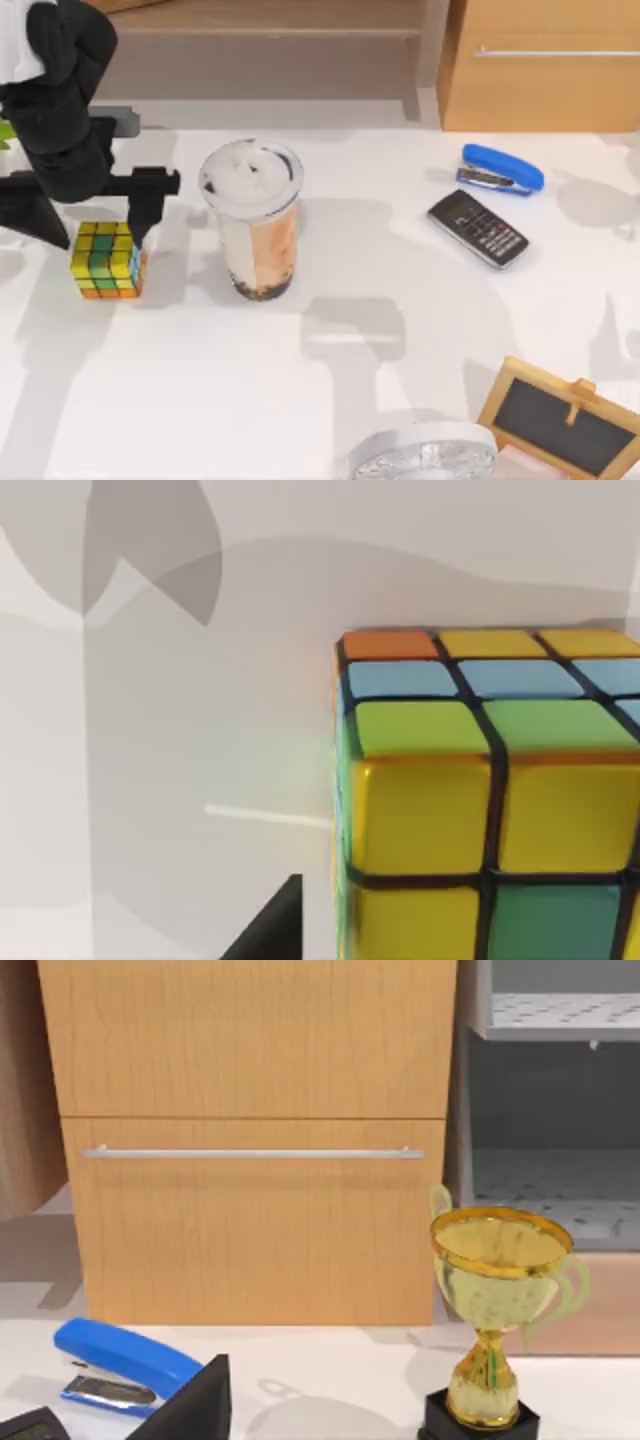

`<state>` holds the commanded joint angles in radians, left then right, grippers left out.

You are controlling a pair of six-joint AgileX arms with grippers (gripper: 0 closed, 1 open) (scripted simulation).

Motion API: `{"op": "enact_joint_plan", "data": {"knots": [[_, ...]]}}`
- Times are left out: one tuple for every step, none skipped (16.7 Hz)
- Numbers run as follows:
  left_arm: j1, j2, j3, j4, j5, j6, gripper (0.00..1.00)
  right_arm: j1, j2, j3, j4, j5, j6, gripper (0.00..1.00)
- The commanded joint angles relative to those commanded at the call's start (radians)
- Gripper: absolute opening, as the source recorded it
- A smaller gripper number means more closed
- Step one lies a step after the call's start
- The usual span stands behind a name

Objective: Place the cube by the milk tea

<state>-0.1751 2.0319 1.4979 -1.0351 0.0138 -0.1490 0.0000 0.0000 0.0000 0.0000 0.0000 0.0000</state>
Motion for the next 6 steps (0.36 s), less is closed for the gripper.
{"op": "enact_joint_plan", "data": {"knots": [[0.0,0.0,0.0,0.0,0.0,0.0,1.0,0.0,0.0,0.0,0.0,0.0,0.0,1.0],[0.0,0.0,0.0,0.0,0.0,0.0,1.0,0.0,0.0,0.0,0.0,0.0,0.0,1.0],[0.0,0.0,0.0,0.0,0.0,0.0,1.0,0.0,0.0,0.0,0.0,0.0,0.0,1.0],[0.0,0.0,0.0,0.0,0.0,0.0,1.0,0.0,0.0,0.0,0.0,0.0,0.0,1.0],[0.0,0.0,0.0,0.0,0.0,0.0,1.0,0.0,0.0,0.0,0.0,0.0,0.0,1.0],[0.0,0.0,0.0,0.0,0.0,0.0,1.0,0.0,0.0,0.0,0.0,0.0,0.0,1.0]]}}
